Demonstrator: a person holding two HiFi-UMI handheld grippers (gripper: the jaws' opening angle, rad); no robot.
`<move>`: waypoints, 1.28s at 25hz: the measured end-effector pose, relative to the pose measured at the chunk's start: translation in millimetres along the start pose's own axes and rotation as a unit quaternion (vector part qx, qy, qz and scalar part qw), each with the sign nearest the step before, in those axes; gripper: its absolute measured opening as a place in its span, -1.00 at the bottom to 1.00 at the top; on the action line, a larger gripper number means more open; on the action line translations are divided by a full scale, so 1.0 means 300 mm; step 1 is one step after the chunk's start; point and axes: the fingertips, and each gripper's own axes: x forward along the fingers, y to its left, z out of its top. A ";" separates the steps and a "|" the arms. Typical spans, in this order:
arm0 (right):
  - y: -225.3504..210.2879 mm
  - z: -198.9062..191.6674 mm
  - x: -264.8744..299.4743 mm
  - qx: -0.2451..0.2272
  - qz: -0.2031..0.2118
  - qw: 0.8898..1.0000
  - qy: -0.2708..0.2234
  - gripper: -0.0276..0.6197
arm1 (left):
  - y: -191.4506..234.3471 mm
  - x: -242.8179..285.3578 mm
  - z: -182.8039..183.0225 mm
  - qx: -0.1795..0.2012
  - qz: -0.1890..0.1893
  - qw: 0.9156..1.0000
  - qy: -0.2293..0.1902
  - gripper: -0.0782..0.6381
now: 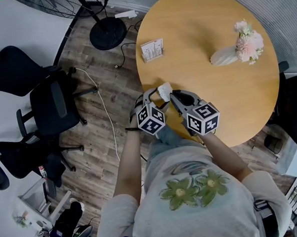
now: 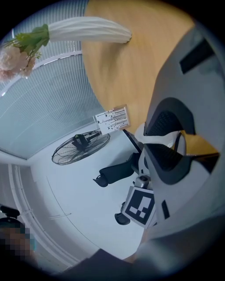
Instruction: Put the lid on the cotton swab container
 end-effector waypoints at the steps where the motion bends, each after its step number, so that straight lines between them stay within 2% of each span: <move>1: 0.002 0.000 0.001 -0.002 -0.001 1.000 0.000 -0.73 | 0.000 0.000 0.000 0.000 0.000 1.000 0.000 0.10; 21: 0.033 -0.024 0.025 -0.032 0.000 0.999 0.015 -0.73 | 0.000 -0.001 -0.015 -0.003 -0.001 1.000 0.004 0.06; 32: 0.048 -0.046 0.048 -0.033 0.004 0.999 0.025 -0.73 | 0.001 -0.002 -0.023 -0.003 0.000 1.000 0.006 0.03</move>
